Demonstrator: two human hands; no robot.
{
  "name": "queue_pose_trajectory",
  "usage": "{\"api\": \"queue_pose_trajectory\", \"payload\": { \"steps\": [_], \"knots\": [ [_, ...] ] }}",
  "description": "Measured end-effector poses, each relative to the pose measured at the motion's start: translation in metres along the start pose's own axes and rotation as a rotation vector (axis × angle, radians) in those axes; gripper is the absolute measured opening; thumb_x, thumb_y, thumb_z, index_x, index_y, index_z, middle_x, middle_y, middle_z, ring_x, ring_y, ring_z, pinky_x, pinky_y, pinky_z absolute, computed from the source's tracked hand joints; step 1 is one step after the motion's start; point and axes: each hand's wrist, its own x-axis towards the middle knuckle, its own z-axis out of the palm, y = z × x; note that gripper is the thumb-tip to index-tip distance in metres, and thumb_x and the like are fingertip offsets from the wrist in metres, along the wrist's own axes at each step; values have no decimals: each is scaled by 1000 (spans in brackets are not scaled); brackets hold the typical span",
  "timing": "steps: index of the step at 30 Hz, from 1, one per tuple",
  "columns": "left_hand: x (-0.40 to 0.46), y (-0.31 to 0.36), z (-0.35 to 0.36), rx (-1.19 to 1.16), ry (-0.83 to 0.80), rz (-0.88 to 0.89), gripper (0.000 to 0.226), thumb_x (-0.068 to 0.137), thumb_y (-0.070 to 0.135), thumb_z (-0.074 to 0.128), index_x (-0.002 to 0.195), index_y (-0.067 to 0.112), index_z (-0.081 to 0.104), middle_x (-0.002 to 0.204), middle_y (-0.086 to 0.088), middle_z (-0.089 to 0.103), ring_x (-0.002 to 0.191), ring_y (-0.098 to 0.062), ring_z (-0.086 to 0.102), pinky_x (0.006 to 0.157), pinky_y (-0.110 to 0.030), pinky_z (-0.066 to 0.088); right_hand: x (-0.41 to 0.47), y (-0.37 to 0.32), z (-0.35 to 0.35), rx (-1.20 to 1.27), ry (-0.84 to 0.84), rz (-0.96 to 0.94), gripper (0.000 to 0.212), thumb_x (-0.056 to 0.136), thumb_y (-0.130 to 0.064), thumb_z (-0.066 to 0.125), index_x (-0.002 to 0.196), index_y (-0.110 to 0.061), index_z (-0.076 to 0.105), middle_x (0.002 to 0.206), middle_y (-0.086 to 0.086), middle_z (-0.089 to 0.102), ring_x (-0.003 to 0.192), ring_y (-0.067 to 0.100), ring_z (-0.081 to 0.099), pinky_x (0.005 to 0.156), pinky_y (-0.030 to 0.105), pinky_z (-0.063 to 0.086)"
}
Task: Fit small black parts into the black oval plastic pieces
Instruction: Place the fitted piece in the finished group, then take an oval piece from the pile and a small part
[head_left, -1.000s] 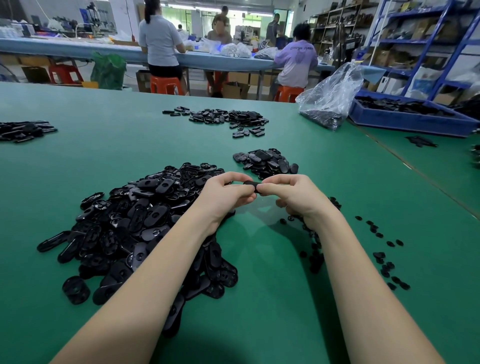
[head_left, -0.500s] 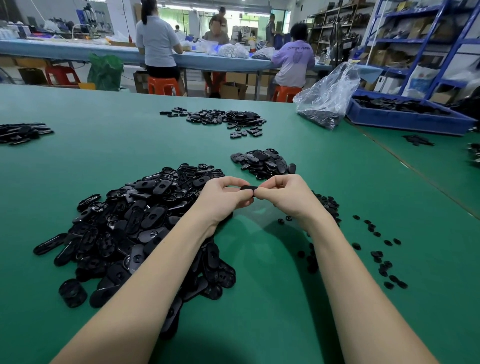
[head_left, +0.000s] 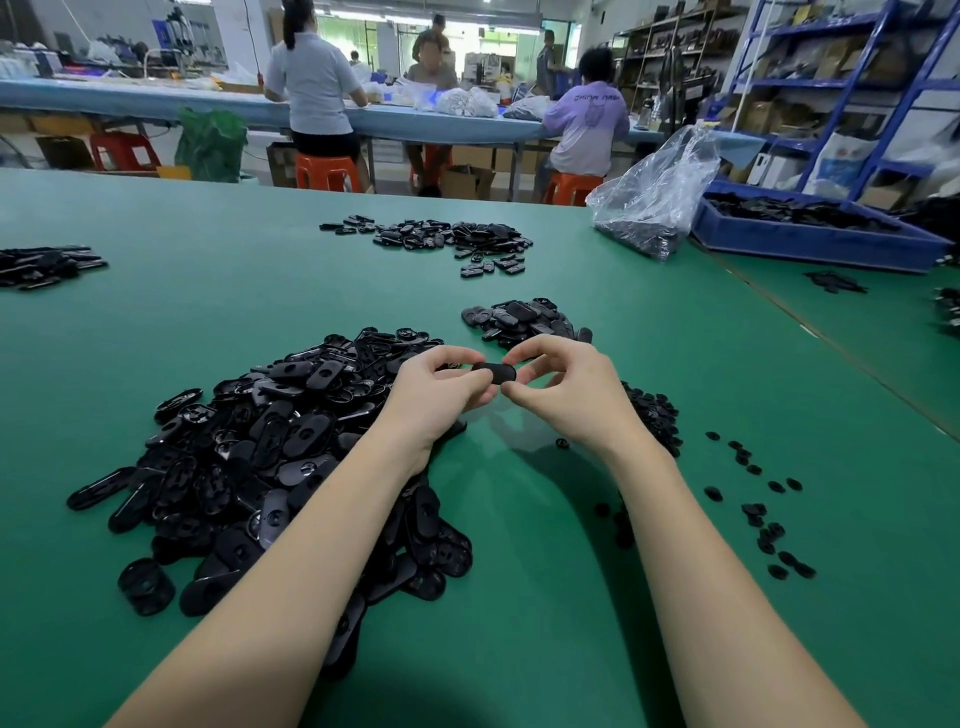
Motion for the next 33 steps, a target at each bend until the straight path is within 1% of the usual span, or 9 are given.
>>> {"api": "queue_pose_trajectory", "payload": {
  "steps": [3, 5, 7, 9, 13, 17, 22, 28, 33],
  "knots": [
    [4, -1, 1, -7, 5, -4, 14, 90, 4, 69, 101, 11, 69, 74, -1, 76, 77, -17, 74, 87, -28, 59, 2, 6, -3, -85, 60, 54, 14, 81, -35, 80, 92, -39, 73, 77, -19, 72, 54, -3, 55, 62, 27, 49],
    [6, -1, 1, 21, 18, 7, 11, 91, 6, 69, 101, 10, 69, 73, -1, 74, 74, -14, 73, 83, -26, 60, 6, 13, -10, -146, 139, 148, 13, 79, -42, 78, 91, -38, 73, 77, -20, 72, 67, -3, 62, 68, 28, 51],
    [5, -1, 1, 71, 9, 20, 6, 92, 8, 69, 97, 9, 69, 78, -3, 72, 71, -13, 71, 78, -26, 61, 12, 18, -17, -190, 227, 245, 14, 79, -45, 77, 90, -37, 74, 77, -20, 71, 83, 4, 67, 64, 24, 46],
    [4, -1, 1, 134, -11, 37, 3, 92, 10, 68, 94, 11, 70, 79, -3, 70, 71, -12, 69, 76, -28, 60, 21, 21, -19, -196, 276, 321, 17, 79, -46, 76, 92, -35, 75, 80, -20, 71, 89, 9, 67, 63, 23, 41],
    [3, -2, 0, 194, -27, 60, 6, 93, 12, 67, 91, 14, 72, 80, -1, 69, 73, -11, 68, 73, -25, 59, 50, 20, -16, -206, 327, 403, 21, 80, -45, 75, 95, -31, 77, 97, -10, 74, 99, 18, 66, 77, 27, 43],
    [3, 1, -3, 207, -28, 73, 8, 95, 14, 65, 91, 14, 72, 88, -3, 70, 74, -10, 67, 69, -21, 58, 75, 18, -12, -250, 329, 404, 22, 81, -43, 74, 98, -28, 77, 103, -4, 74, 101, 22, 66, 80, 28, 43],
    [2, 5, -4, 193, -26, 64, 7, 96, 13, 65, 93, 11, 70, 93, -6, 69, 74, -11, 66, 66, -20, 56, 91, 19, -7, -330, 282, 424, 23, 82, -46, 75, 97, -28, 76, 103, -1, 74, 86, 22, 55, 75, 28, 39],
    [1, 9, -4, 175, -26, 52, 8, 97, 13, 62, 93, 14, 69, 101, -8, 70, 72, -11, 66, 64, -20, 56, 87, 19, -12, -327, 276, 434, 31, 80, -46, 74, 104, -28, 77, 107, -3, 73, 95, 22, 61, 78, 28, 38],
    [0, 11, -7, 287, -93, 52, 19, 98, 10, 53, 94, 17, 70, 99, -4, 73, 71, -10, 66, 68, -25, 56, 57, 14, -14, -297, 276, 384, 19, 82, -42, 69, 97, -31, 74, 99, -7, 71, 93, 20, 60, 76, 29, 39]
  ]
}}
